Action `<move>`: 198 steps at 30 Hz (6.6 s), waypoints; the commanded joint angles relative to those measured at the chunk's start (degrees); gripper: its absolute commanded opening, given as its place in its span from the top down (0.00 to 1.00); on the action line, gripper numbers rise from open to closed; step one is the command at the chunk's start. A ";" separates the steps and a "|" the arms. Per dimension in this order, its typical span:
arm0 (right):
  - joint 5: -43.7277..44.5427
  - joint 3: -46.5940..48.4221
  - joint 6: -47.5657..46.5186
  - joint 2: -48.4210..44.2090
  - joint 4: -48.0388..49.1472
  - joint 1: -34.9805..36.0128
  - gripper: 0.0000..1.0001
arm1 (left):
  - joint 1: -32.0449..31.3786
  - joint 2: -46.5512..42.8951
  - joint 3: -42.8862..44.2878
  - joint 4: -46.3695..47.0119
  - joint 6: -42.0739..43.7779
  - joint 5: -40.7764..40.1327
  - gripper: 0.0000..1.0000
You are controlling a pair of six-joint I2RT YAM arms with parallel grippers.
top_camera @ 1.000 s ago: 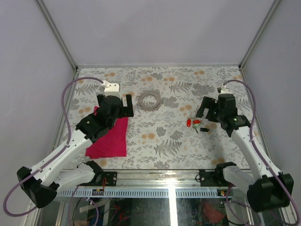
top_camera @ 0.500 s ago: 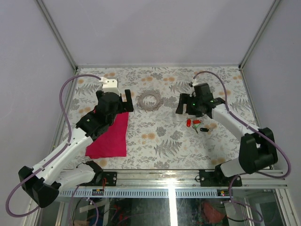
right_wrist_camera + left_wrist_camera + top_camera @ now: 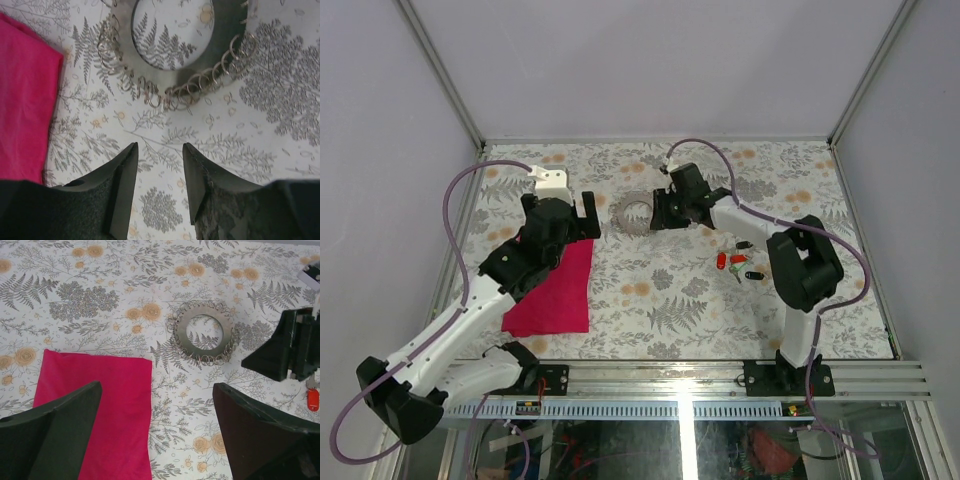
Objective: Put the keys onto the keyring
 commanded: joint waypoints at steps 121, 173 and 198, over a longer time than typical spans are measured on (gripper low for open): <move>-19.74 -28.19 0.32 -67.59 17.17 3.85 1.00 | -21.43 -6.68 -13.39 41.30 5.52 32.01 0.38; -7.84 -27.76 8.12 -65.42 15.56 3.85 1.00 | -32.16 12.31 -0.16 32.17 8.80 5.25 0.36; -11.08 -28.02 8.97 -69.97 18.12 3.85 0.56 | -32.32 9.91 1.29 27.31 8.54 4.93 1.00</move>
